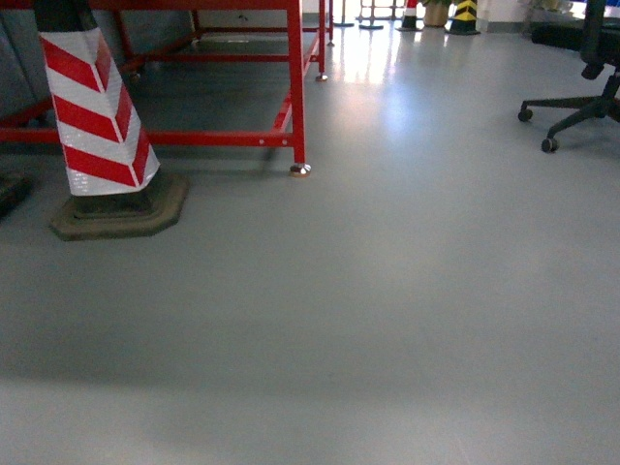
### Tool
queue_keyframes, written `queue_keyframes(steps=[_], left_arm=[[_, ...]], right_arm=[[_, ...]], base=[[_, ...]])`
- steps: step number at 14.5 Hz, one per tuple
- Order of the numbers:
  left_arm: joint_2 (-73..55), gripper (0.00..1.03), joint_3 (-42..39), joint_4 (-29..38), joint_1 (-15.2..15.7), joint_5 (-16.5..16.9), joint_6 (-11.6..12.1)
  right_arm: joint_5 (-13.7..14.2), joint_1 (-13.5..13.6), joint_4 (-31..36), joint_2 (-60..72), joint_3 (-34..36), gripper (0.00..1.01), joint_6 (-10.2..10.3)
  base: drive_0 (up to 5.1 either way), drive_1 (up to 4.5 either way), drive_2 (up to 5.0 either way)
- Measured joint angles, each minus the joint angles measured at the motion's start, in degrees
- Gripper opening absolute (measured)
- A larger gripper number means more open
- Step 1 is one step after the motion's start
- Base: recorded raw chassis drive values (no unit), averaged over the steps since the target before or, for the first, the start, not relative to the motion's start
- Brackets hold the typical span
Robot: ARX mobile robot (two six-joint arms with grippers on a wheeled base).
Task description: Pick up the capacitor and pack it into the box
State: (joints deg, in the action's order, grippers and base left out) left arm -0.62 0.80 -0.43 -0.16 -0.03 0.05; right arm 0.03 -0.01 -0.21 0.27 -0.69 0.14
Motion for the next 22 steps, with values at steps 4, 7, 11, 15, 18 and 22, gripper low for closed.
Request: queue_keyframes(steps=[4,7,11,15,18,22], left_arm=[[0.00,0.44,0.00,-0.04,0.00,0.07,0.00],[0.00,0.44,0.00,0.00,0.00,0.00,0.00],[0.00,0.44,0.00,0.00,0.00,-0.11,-0.02],[0.00,0.44,0.00,-0.04,0.00,-0.04,0.00],[0.00,0.44,0.00,0.02,0.00,0.04,0.00],[0.00,0.44,0.00,0.17,0.00,0.02,0.00]], right_arm=[[-0.02,0.00,-0.15,0.00,0.00,0.98,0.00],[-0.04,0.00,-0.04,0.00,0.00,0.98,0.00],[-0.02,0.00,0.07,0.00,0.00,0.98,0.00],[-0.02,0.00,0.04,0.00,0.00,0.98,0.00],[-0.04,0.00,-0.09,0.00,0.00,0.98,0.00],[-0.02,0.00,-0.02,0.00,0.00,0.98,0.00]], base=[[-5.1,2.33,2.3],[-5.1,2.33,2.3],[-5.0,2.39,2.4],[-5.0,2.39,2.4],[-5.0,2.42,2.4],[-5.0,2.40,2.4]])
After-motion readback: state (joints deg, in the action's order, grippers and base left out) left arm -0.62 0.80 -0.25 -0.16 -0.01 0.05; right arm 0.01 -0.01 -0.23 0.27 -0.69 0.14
